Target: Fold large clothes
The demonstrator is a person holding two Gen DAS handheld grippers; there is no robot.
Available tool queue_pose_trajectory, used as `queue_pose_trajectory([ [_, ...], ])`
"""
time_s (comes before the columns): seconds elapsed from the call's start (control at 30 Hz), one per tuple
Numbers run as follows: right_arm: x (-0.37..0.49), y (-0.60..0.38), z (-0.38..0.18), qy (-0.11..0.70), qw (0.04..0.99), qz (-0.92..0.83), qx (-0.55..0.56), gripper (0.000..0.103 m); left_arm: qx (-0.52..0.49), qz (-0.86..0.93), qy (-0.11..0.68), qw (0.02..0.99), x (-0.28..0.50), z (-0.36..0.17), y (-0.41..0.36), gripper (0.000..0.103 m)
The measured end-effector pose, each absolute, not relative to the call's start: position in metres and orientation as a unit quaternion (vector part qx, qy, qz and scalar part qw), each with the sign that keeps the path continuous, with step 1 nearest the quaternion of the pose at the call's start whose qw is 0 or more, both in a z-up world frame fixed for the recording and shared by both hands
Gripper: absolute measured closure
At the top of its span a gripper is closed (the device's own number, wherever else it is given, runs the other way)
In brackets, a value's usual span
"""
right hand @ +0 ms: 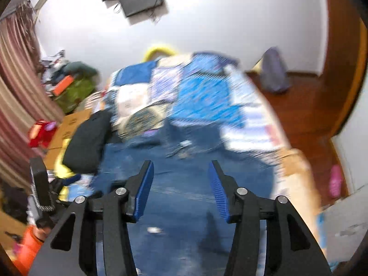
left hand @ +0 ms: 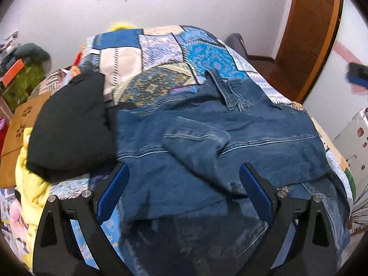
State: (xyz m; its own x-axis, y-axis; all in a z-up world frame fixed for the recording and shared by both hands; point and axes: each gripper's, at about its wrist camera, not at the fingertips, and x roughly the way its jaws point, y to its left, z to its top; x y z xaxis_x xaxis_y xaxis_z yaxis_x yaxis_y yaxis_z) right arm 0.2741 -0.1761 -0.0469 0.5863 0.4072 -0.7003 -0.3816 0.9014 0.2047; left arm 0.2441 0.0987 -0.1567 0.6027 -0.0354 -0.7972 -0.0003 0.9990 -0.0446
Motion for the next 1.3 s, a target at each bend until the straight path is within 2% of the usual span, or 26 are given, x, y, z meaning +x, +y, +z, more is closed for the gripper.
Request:
queue_pose_trajectory([
  [0.17,0.273,-0.204,-0.054,0.399,0.901,0.161,-0.056,0.054,0.014,-0.018,0.476,0.879,0.274,-0.18,0.079,0.006],
  [0.4,0.282,-0.215,-0.115,0.461,0.871,0.141,-0.09,0.054,0.07,0.015,0.495,0.866,0.294,-0.213,0.07,0.008],
  [0.53,0.289,-0.202,-0.161,0.503,0.849,0.136,-0.091,0.054,0.061,0.022,0.488,0.871,0.297,-0.214,0.079,0.02],
  [0.67,0.291,-0.194,-0.195,0.538,0.828,0.145,-0.07,0.054,0.046,0.031,0.476,0.878,0.296,-0.207,0.09,0.047],
  [0.8,0.291,-0.18,-0.218,0.553,0.819,0.137,-0.073,0.054,0.017,0.031,0.463,0.886,0.29,-0.195,0.109,0.061],
  [0.87,0.288,-0.176,-0.221,0.546,0.823,0.131,-0.084,0.054,0.003,0.024,0.457,0.889,0.286,-0.19,0.115,0.075],
  [0.93,0.285,-0.174,-0.217,0.538,0.828,0.13,-0.094,0.054,-0.015,0.015,0.448,0.894,0.28,-0.183,0.121,0.082],
  [1.13,0.278,-0.166,-0.204,0.516,0.837,0.137,-0.117,0.054,-0.037,0.017,0.407,0.912,0.259,-0.16,0.129,0.082],
  [1.23,0.275,-0.16,-0.203,0.51,0.839,0.141,-0.124,0.054,-0.038,0.027,0.418,0.907,0.257,-0.168,0.136,0.08],
  [1.3,0.277,-0.156,-0.209,0.51,0.839,0.139,-0.132,0.054,-0.047,0.035,0.444,0.894,0.258,-0.184,0.144,0.074],
])
